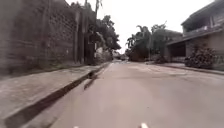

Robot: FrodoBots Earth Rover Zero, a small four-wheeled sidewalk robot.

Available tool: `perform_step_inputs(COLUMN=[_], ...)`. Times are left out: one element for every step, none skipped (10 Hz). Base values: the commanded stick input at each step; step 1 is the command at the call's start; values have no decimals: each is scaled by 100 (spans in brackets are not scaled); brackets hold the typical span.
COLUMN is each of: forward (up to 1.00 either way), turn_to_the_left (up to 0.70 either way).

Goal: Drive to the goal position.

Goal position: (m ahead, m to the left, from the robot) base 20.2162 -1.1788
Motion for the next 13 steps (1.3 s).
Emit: perform_step_inputs(forward=[70, 70, 70, 70, 70, 70, 70, 70, 70, 70, 70, 70, 70], turn_to_the_left=[0, 0, 0, 0, 0, 0, 0, 0, 0, 0, 0, 0, 0])
